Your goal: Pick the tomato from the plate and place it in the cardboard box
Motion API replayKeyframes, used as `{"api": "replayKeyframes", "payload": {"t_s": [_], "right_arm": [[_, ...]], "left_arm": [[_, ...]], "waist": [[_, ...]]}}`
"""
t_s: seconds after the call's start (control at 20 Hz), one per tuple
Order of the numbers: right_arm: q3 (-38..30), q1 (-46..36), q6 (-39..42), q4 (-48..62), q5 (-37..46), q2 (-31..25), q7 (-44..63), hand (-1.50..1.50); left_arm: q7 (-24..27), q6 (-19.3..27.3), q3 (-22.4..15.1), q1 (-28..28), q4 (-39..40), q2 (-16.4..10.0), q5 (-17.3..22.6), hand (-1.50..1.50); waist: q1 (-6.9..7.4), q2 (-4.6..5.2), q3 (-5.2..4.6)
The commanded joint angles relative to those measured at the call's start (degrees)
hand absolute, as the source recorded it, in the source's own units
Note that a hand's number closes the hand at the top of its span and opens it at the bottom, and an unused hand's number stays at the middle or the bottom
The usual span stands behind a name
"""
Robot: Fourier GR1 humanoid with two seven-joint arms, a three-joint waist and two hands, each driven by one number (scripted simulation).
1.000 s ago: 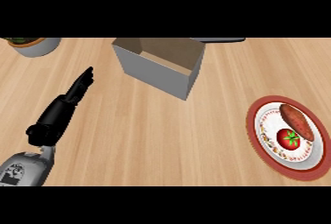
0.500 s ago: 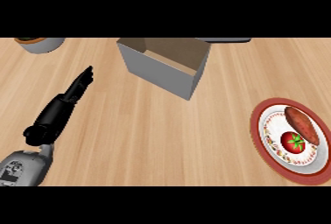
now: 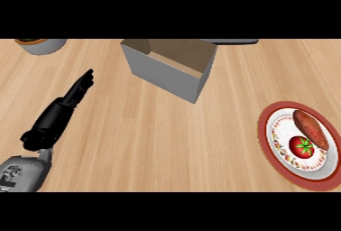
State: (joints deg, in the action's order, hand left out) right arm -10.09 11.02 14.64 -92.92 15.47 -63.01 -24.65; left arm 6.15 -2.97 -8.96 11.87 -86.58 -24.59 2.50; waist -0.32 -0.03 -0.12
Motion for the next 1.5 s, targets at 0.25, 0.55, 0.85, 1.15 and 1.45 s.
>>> {"api": "replayKeyframes", "payload": {"t_s": [0.25,0.55,0.85,1.15,1.45], "right_arm": [[9.4,1.8,4.5,-17.6,11.5,2.9,23.4,-1.50],[10.5,-0.1,11.4,-21.0,13.0,8.8,31.7,-1.50],[15.6,-7.8,14.4,-16.0,19.8,15.3,35.5,-1.50],[14.1,-1.1,11.9,-20.4,27.4,20.0,34.8,-1.50],[14.7,-6.6,11.6,-10.4,33.4,22.3,29.6,-1.50]], "left_arm": [[0.9,-2.6,2.9,2.1,3.2,-0.4,0.1,0.00],[-0.7,-2.9,2.9,-2.0,-3.2,1.1,-1.6,0.00],[-0.9,-4.2,3.9,-1.3,-2.1,3.1,-2.9,0.00],[-0.4,-5.1,5.5,-0.8,-0.5,4.5,-5.0,0.00],[-1.4,-6.1,5.1,-3.7,-5.1,6.2,-6.8,0.00]], "waist": [[-0.21,-0.04,0.04],[0.27,-0.09,0.10],[0.79,0.10,0.10],[0.07,-0.04,0.11],[0.43,-0.03,0.12]]}}
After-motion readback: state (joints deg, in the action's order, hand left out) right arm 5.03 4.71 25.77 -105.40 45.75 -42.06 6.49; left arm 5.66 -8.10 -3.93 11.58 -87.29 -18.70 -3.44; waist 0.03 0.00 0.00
